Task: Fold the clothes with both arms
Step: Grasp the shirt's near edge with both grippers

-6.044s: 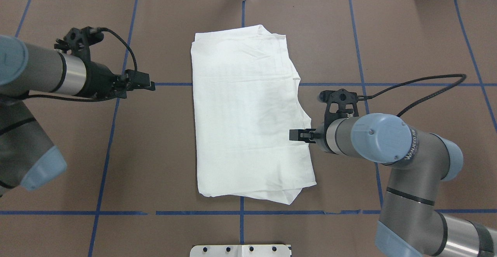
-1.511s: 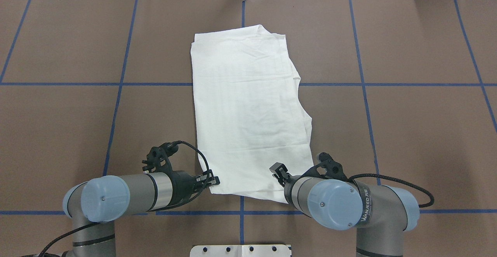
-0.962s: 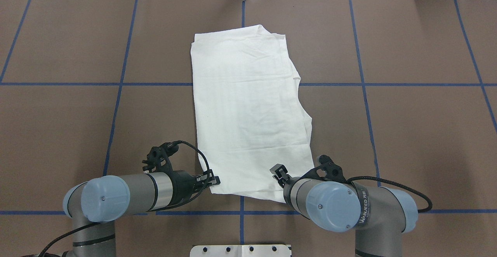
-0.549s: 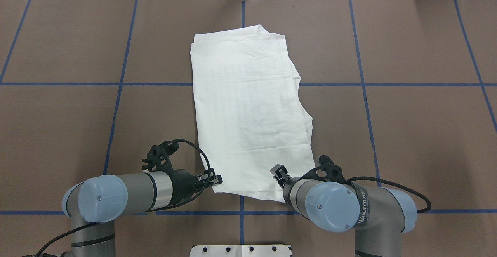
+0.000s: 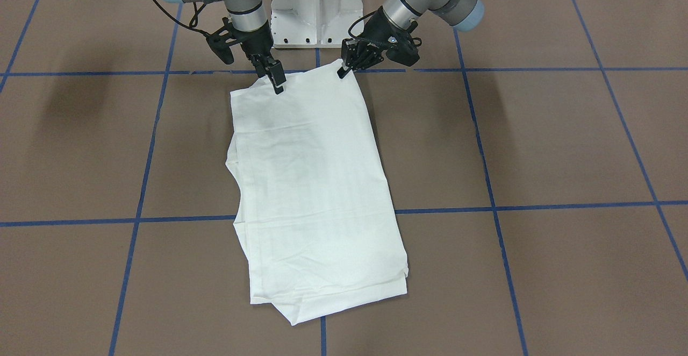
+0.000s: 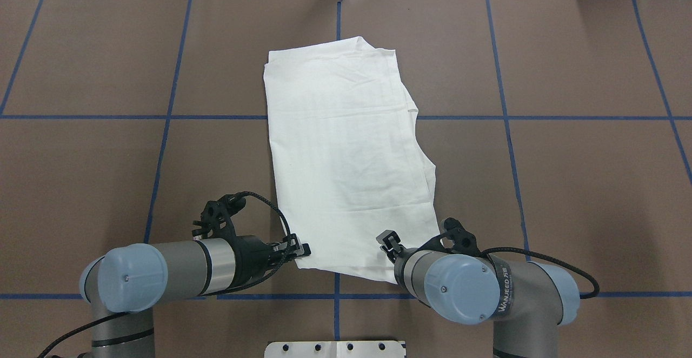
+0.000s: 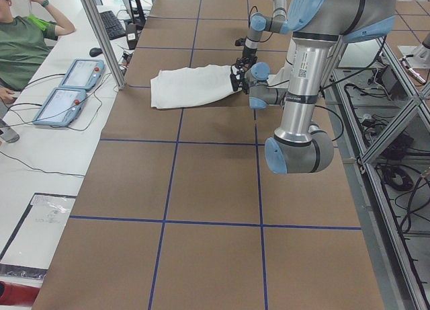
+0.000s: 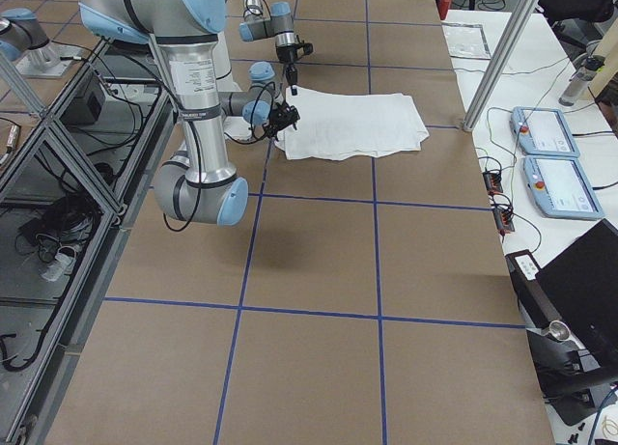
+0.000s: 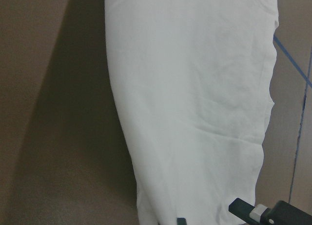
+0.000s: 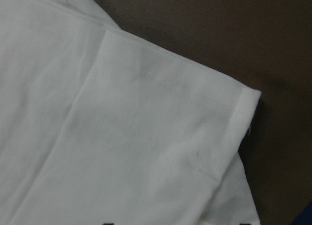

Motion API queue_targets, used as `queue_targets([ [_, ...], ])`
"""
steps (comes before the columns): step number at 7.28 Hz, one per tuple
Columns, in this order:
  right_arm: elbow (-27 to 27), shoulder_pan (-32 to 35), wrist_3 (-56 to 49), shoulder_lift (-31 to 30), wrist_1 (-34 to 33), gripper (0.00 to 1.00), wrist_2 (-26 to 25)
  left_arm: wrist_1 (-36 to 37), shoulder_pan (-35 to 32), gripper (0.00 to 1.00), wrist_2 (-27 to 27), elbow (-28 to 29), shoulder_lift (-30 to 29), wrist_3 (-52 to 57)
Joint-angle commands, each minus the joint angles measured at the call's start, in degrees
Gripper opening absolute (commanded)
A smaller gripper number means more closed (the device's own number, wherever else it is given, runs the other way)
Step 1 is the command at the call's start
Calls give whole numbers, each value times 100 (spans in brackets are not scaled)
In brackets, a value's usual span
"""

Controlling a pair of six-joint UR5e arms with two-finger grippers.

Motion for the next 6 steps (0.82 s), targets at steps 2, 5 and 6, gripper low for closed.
queue_targets([
  [2, -18, -40, 263, 36, -113, 78, 16, 0, 1, 0, 0, 47, 3, 16],
  [5, -27, -49, 263, 238, -518, 78, 16, 0, 1, 0, 0, 47, 3, 16],
  [6, -36, -75, 263, 238, -518, 78, 16, 0, -8, 0, 0, 47, 3, 16],
])
